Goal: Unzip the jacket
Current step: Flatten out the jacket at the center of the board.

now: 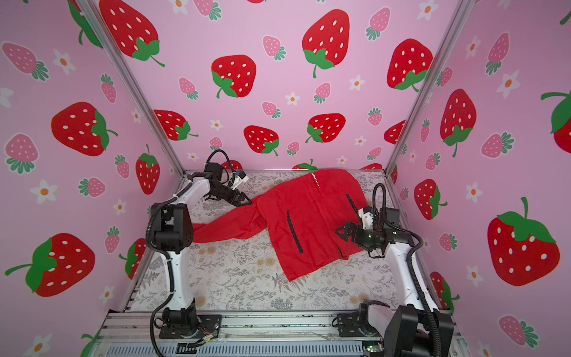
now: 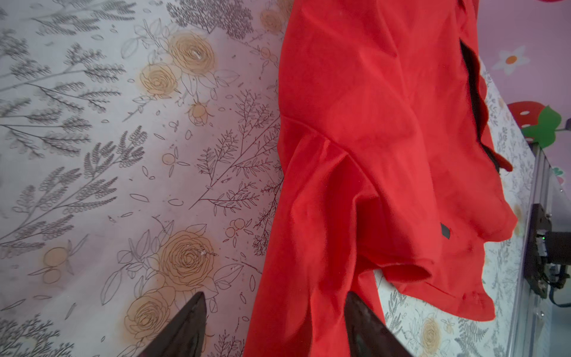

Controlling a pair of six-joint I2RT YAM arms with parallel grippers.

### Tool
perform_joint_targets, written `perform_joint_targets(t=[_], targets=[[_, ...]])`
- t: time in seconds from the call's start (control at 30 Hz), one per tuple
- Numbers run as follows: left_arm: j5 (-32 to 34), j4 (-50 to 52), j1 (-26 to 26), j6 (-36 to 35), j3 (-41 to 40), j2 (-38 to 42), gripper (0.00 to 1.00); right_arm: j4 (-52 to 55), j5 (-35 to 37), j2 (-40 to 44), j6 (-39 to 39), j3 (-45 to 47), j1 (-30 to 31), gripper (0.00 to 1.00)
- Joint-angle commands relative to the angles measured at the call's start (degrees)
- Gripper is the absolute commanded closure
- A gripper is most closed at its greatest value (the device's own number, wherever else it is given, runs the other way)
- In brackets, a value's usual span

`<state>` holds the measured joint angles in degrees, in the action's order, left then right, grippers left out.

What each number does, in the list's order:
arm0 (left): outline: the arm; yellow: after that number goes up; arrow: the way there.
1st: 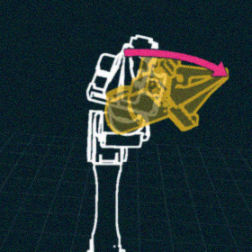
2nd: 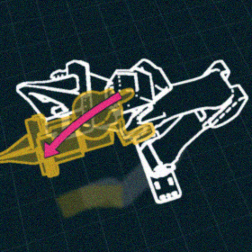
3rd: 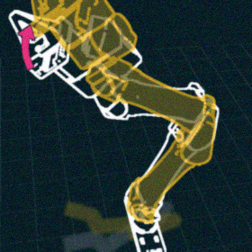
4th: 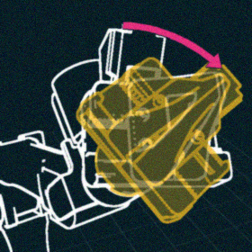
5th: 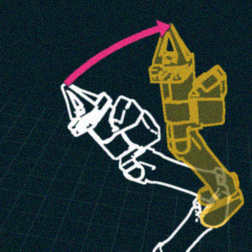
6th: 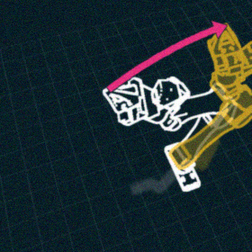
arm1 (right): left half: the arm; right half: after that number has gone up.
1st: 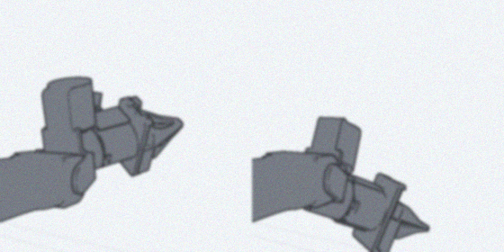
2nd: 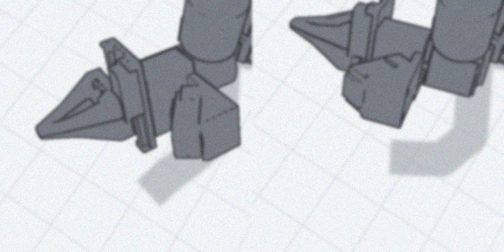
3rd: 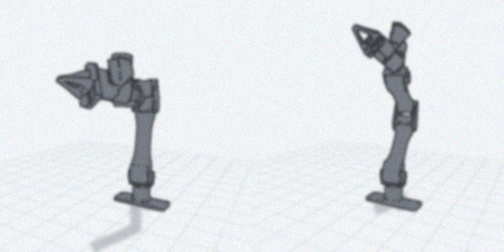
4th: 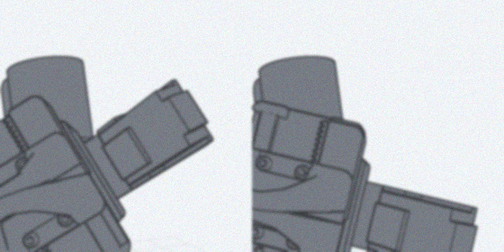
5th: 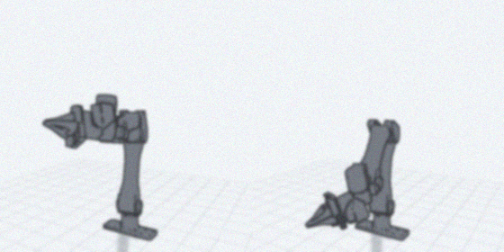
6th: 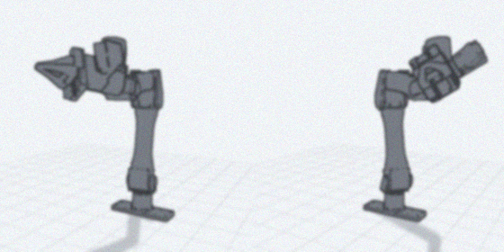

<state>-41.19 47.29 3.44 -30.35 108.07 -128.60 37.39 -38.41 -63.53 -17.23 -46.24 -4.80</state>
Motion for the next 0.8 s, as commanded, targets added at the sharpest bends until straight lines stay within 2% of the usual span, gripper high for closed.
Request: perform_joint_targets(t=[0.0, 0.07, 0.13, 0.17, 0.23, 0.27, 0.3, 0.4, 0.5, 0.6, 0.7, 0.77], targets=[[-0.33, 4.83, 0.47, -3.95, 2.85, -2.02, 0.29, 0.67, -1.74, 1.38, -1.12, 0.70, -1.00, 0.00], [1.60, 1.81, 0.69, -2.26, 2.06, -1.84, 0.29, 0.67, -1.69, 1.93, -1.44, 1.08, -1.40, 0.00], [0.18, 0.79, 0.70, -2.20, 2.15, -1.86, 0.30, 0.63, -1.66, 2.70, -2.44, 2.02, -2.25, 0.00], [-1.01, 1.33, 0.82, -2.41, 2.88, -2.01, 0.38, 0.51, -1.51, 3.14, -2.97, 2.58, -2.65, 0.00], [-2.00, 1.72, 0.86, -0.96, 5.06, -2.20, 0.79, 0.90, -0.20, 3.73, -3.46, 3.74, -3.88, 0.01], [-1.61, 1.51, 0.86, 0.47, 6.10, -1.99, 0.92, 1.09, -0.09, 3.84, -3.47, 4.18, -4.54, 0.01], [-1.12, 0.58, 0.78, 2.75, 6.91, -1.33, 1.00, 1.11, -0.08, 4.09, -3.63, 4.82, -5.55, 0.02], [-0.81, -8.24, 0.78, 10.08, 4.15, 3.62, 1.00, -0.54, -0.79, 4.52, -5.42, 6.68, -7.54, 0.05], [-0.76, -17.10, 0.99, 16.24, 0.72, 10.30, 1.00, -2.12, -2.32, 3.53, -5.32, 8.48, -7.68, 0.15], [0.82, -21.75, 1.47, 17.71, -2.08, 15.65, 1.00, -1.82, -1.84, 1.01, -3.16, 9.19, -8.03, 0.26], [2.69, -25.94, 1.48, 19.38, -5.82, 19.55, 1.00, -6.75, -4.11, 0.38, -6.16, 11.27, -8.03, 0.39], [3.91, -25.95, 1.47, 19.53, -6.52, 20.68, 1.00, -10.26, -5.35, 0.58, -9.01, 13.53, -8.05, 0.40]])
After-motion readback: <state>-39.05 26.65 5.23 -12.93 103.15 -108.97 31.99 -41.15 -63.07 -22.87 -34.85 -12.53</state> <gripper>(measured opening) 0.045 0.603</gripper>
